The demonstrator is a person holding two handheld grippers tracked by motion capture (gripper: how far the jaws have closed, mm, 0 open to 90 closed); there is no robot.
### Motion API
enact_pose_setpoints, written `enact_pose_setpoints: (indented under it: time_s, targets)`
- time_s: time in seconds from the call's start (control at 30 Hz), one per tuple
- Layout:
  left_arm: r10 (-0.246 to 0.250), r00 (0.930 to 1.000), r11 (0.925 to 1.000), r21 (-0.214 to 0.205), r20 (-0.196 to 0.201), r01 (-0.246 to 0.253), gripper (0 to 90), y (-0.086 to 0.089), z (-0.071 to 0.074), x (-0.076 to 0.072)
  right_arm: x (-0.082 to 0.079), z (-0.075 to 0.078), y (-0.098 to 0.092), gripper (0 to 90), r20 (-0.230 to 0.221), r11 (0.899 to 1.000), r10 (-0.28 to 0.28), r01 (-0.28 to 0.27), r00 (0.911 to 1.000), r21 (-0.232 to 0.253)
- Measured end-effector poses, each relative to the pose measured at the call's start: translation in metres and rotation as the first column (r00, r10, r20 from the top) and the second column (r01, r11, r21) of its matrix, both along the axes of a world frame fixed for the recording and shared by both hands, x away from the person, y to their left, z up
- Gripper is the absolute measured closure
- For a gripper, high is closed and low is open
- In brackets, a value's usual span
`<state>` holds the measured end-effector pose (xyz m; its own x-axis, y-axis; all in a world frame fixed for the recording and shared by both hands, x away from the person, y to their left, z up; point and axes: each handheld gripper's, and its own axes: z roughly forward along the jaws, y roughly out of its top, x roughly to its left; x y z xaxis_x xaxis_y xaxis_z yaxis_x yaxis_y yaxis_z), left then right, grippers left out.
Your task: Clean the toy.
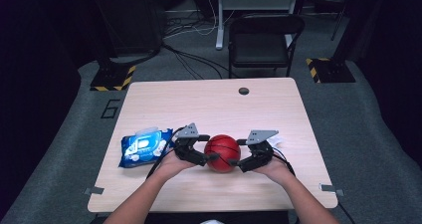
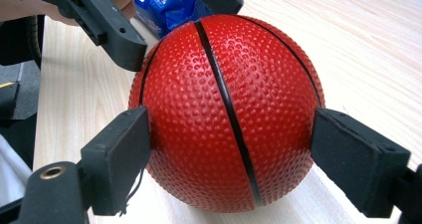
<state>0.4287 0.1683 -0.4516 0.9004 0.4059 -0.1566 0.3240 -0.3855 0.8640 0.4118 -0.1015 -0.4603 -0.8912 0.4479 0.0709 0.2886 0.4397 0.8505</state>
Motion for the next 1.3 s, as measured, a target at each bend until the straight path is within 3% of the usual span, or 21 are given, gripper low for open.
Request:
enact_pose_setpoints:
  time_s: [0.2,0.43,0.53,0.7,0.83,1.0,1.03,1.13,1.3]
  targets:
    - [0.003,0.9996,1.0,-0.005,-0.028,-0.003,14.0,0.005,-0.002,0.003,0.001,-0.001,0.002,14.1,-0.011,1.0,0.013,-0.013,0.9998,-0.009]
    - [-0.001,0.9992,1.0,-0.009,-0.041,0.001,14.0,0.009,-0.003,0.004,0.005,-0.028,-0.005,10.6,-0.09,0.996,0.041,-0.048,0.9951,-0.071]
    - [-0.002,0.9991,0.9999,-0.012,-0.041,0.001,14.0,0.01,-0.004,0.004,0.005,-0.037,0.0,8.9,-0.071,0.991,0.057,-0.066,0.9958,-0.117]
    - [-0.005,0.9991,0.9998,-0.019,-0.041,0.004,13.9,0.01,-0.005,0.005,0.006,-0.039,0.0,8.0,-0.073,0.993,0.048,-0.055,0.9961,-0.1]
    - [-0.002,0.9995,0.9999,-0.016,-0.033,0.002,13.7,0.009,-0.005,0.004,0.008,-0.042,0.002,6.9,-0.104,0.995,0.041,-0.05,0.9938,-0.092]
    - [-0.001,0.9991,0.9997,-0.024,-0.043,0.0,12.7,0.008,-0.005,0.004,0.006,-0.039,0.001,8.3,-0.115,0.997,0.031,-0.039,0.9929,-0.072]
    - [-0.004,0.9982,0.9995,-0.031,-0.06,0.002,12.6,0.01,-0.005,0.006,0.005,-0.038,0.0,8.4,-0.121,0.997,0.03,-0.039,0.9922,-0.067]
    - [0.001,0.9993,0.9989,-0.046,-0.037,-0.002,16.4,0.01,-0.004,0.004,0.005,-0.033,-0.004,8.7,-0.128,0.999,0.018,-0.024,0.9917,-0.042]
    - [-0.006,0.9996,0.9988,-0.049,-0.026,0.005,16.0,0.005,-0.004,0.001,0.002,-0.019,-0.01,15.2,-0.088,1.0,0.02,-0.02,0.9959,0.005]
